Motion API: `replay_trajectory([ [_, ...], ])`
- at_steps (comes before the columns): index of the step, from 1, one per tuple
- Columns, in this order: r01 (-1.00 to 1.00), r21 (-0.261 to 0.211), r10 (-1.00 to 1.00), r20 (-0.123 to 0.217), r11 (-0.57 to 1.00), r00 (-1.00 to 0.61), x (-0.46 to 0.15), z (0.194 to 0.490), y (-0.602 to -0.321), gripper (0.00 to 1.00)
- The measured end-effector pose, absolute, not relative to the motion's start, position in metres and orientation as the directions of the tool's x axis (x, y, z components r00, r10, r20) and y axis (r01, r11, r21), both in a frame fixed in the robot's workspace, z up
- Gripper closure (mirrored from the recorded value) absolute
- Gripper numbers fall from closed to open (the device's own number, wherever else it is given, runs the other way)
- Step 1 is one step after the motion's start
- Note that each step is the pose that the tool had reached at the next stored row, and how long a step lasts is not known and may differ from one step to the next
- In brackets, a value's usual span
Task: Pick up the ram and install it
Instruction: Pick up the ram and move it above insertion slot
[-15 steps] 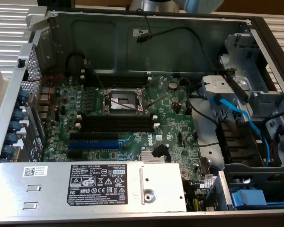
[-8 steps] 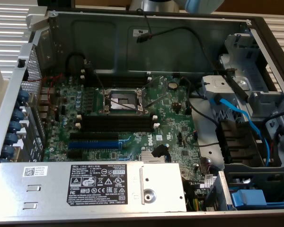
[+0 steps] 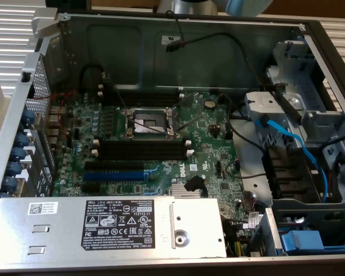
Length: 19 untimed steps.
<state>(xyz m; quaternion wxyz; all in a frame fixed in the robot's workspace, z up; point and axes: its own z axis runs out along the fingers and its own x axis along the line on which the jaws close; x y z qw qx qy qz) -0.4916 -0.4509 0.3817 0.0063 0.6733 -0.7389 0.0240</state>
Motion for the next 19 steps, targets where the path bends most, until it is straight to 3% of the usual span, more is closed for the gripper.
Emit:
replay_trajectory([
  [19,-0.999,-0.027,-0.998,0.042,0.041,-0.042,-0.476,0.347,-0.459,0.89],
])
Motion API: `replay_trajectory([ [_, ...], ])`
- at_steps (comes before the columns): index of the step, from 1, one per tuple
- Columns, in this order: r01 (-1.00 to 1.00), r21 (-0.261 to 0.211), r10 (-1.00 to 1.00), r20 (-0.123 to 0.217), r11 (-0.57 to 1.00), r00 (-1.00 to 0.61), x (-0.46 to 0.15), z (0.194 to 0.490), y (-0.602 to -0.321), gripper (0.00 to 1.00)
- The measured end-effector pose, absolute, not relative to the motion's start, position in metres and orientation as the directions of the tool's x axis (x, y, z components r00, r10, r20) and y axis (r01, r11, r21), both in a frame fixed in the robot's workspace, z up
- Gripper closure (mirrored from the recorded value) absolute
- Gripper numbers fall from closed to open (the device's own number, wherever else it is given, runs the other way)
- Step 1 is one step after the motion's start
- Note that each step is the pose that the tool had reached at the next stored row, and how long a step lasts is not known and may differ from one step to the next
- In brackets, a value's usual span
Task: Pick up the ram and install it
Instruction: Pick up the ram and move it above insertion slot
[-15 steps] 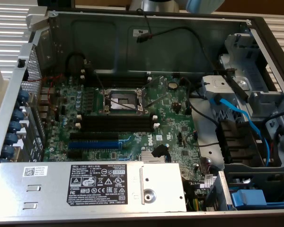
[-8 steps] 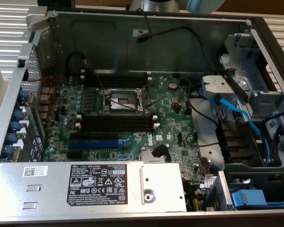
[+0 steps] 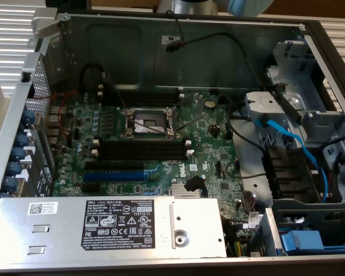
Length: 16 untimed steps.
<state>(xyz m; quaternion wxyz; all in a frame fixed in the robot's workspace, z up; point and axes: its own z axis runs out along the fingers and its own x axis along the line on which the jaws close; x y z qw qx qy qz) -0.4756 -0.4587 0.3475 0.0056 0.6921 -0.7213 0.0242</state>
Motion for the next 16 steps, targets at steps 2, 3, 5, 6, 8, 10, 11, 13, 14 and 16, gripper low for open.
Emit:
replay_trajectory([
  [2,-0.999,-0.027,-0.998,0.042,0.038,-0.039,-0.473,0.344,-0.459,0.89],
  [3,-0.999,-0.027,-0.998,0.042,0.036,-0.037,-0.472,0.342,-0.459,0.89],
  [5,-0.999,-0.029,-0.999,0.041,0.031,-0.032,-0.472,0.338,-0.458,0.89],
  [6,-0.999,-0.032,-0.999,0.041,0.029,-0.03,-0.473,0.337,-0.458,0.89],
  [8,-0.999,-0.038,-0.999,0.041,0.026,-0.028,-0.475,0.334,-0.457,0.89],
  [10,-0.999,-0.045,-0.999,0.041,0.026,-0.028,-0.477,0.332,-0.456,0.89],
  [11,-0.999,-0.047,-0.999,0.041,0.026,-0.028,-0.478,0.33,-0.456,0.89],
  [13,-0.998,-0.049,-0.999,0.041,0.026,-0.028,-0.483,0.326,-0.456,0.89],
  [14,-0.998,-0.05,-0.999,0.041,0.026,-0.028,-0.485,0.324,-0.456,0.89],
  [16,-0.998,-0.053,-0.999,0.04,0.026,-0.028,-0.488,0.321,-0.456,0.89],
])
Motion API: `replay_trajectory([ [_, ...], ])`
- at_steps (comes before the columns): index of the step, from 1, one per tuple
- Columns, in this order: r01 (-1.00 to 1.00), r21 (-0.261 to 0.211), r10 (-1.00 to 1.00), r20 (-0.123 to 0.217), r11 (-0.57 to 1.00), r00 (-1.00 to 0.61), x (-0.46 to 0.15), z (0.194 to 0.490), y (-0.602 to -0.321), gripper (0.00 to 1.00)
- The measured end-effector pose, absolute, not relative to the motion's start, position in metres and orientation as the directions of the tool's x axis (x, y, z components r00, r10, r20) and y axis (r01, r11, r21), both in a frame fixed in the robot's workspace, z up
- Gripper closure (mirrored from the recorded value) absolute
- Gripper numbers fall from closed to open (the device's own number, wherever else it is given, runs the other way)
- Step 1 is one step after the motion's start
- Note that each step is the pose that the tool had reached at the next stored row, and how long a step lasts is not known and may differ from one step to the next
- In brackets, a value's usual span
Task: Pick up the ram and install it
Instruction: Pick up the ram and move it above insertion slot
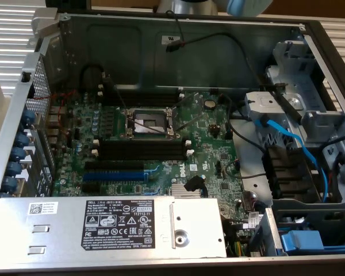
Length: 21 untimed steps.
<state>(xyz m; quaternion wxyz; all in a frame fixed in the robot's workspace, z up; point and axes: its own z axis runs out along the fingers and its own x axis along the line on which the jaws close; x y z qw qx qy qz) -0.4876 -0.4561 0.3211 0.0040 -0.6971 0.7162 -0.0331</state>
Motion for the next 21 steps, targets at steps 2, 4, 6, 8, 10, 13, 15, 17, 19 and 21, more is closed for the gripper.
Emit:
replay_trajectory([
  [2,-0.998,-0.058,-0.999,0.04,0.026,-0.028,-0.489,0.318,-0.456,0.89],
  [4,-0.998,-0.061,-0.999,0.038,0.026,-0.028,-0.489,0.316,-0.455,0.89],
  [6,-0.998,-0.062,-0.999,0.037,0.026,-0.028,-0.489,0.313,-0.451,0.89],
  [8,-0.998,-0.062,-0.999,0.036,0.026,-0.028,-0.49,0.31,-0.447,0.89],
  [10,-0.998,-0.063,-0.999,0.036,0.026,-0.028,-0.49,0.306,-0.445,0.89],
  [13,-0.998,-0.062,-0.999,0.036,0.026,-0.028,-0.489,0.301,-0.442,0.89],
  [15,-0.998,-0.062,-0.999,0.036,0.026,-0.028,-0.489,0.297,-0.44,0.89],
  [17,-0.998,-0.062,-0.999,0.036,0.026,-0.028,-0.49,0.294,-0.44,0.89],
  [19,-0.998,-0.062,-0.999,0.036,0.026,-0.028,-0.492,0.29,-0.44,0.89],
  [21,-0.998,-0.062,-0.999,0.036,0.026,-0.028,-0.494,0.286,-0.44,0.89],
])
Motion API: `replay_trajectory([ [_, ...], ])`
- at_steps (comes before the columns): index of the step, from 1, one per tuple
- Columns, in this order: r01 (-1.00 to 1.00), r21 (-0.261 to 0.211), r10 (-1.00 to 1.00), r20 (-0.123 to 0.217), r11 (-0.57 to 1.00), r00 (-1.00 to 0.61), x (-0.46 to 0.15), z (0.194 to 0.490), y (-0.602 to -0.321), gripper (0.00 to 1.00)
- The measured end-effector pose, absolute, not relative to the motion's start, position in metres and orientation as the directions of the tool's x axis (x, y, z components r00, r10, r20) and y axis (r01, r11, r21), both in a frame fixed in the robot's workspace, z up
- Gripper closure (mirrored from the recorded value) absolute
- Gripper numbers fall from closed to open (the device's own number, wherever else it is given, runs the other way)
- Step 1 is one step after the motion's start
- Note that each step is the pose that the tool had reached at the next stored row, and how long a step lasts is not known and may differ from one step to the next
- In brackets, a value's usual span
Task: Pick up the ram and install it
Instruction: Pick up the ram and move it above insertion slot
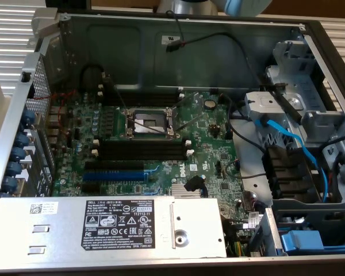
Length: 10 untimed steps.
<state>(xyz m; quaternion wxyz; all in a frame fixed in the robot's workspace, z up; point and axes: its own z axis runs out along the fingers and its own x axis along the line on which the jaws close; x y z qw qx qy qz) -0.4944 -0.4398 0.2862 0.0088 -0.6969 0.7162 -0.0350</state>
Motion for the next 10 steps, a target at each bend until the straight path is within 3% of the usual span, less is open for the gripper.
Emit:
replay_trajectory([
  [10,-0.998,-0.062,-0.999,0.036,0.026,-0.028,-0.5,0.268,-0.451,0.89],
])
